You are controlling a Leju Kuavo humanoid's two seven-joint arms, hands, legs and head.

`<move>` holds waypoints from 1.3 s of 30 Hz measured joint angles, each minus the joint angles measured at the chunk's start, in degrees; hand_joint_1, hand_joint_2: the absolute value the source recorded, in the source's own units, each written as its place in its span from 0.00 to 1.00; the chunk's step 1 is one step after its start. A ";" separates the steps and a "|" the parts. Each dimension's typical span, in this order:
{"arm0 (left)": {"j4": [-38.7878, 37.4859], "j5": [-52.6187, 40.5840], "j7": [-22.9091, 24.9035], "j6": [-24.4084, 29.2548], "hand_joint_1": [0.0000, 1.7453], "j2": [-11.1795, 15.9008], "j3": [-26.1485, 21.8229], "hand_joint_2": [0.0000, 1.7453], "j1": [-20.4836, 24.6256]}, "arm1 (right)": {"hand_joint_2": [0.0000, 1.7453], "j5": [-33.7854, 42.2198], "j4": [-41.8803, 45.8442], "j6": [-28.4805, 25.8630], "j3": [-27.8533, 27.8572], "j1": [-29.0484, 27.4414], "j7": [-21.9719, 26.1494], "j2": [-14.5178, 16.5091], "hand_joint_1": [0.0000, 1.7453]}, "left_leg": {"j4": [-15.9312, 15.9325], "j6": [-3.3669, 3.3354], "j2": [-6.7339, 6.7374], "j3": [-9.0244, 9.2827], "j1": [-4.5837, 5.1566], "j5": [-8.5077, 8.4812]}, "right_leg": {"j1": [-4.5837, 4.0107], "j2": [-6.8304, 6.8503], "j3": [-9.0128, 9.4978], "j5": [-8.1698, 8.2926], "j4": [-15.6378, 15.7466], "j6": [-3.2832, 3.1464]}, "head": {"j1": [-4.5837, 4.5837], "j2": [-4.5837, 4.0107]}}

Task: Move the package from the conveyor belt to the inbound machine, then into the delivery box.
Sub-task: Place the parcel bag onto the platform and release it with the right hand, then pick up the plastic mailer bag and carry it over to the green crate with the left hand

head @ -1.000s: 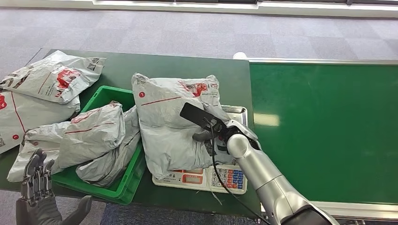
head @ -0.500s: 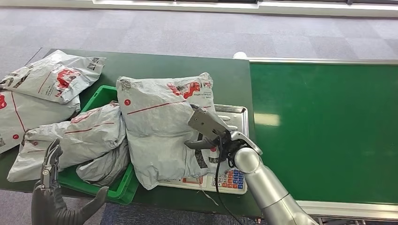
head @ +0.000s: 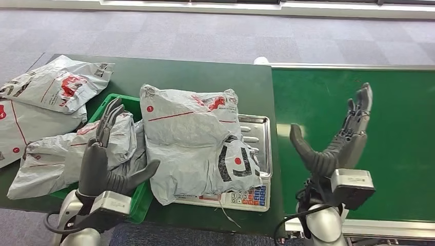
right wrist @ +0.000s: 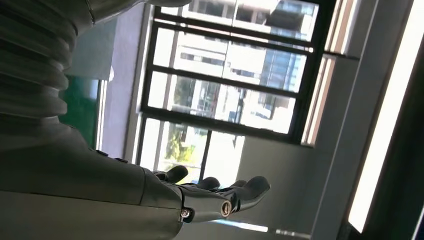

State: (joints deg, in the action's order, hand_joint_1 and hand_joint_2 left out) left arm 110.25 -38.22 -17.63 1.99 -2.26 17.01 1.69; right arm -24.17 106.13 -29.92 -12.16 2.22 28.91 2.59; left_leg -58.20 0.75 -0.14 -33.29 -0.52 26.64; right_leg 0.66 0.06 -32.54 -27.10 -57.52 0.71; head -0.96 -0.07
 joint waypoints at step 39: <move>-69.23 -34.48 34.00 -14.07 1.00 -14.88 14.73 1.00 32.87 | 1.00 9.78 5.59 -10.02 -0.41 -14.63 11.11 1.61 0.00 | 0.03 -0.09 0.01 0.18 0.07 -0.04 | 0.14 -0.03 0.34 0.08 -0.01 0.13 | 0.00 0.00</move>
State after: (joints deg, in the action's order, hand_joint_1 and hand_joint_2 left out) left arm 41.02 -72.70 16.37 -12.09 -17.15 31.74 34.56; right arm -14.40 111.73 -39.93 -12.57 -12.41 40.02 4.19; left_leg -58.17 0.66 -0.13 -33.11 -0.45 26.61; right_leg 0.80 0.03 -32.19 -27.02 -57.54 0.84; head -0.96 -0.07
